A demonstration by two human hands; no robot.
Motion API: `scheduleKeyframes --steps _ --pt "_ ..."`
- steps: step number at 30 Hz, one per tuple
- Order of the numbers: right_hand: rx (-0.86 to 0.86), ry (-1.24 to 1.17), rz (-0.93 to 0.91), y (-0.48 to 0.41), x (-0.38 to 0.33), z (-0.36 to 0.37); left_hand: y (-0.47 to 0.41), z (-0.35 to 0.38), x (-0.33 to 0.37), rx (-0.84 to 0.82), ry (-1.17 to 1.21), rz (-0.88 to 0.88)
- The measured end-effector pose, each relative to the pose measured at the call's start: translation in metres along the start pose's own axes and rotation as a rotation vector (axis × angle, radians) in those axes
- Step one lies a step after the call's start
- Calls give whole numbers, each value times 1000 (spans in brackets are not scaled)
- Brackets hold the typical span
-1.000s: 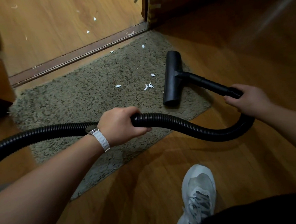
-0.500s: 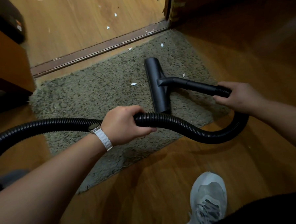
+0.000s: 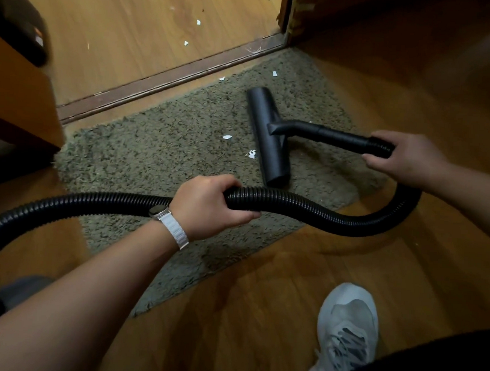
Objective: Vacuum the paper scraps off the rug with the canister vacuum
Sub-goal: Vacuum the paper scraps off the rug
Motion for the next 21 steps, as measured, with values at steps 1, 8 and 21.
scheduleKeyframes --steps 1,8,21 --pt "19 -8 29 1 11 -5 -1 1 2 4 -9 1" --pt "145 -85 232 13 86 -29 -9 15 21 -21 6 8" --pt "-69 62 -34 -6 0 3 -13 14 15 -38 9 3"
Point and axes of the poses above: each hand's wrist, its own y-axis away from the middle knuckle, its own z-axis out of the palm, x = y × z, the point moved 9 cm from there along -y, towards the middle knuckle, and after that the axes turned 4 degrees about -y, right-handed, at the moved point
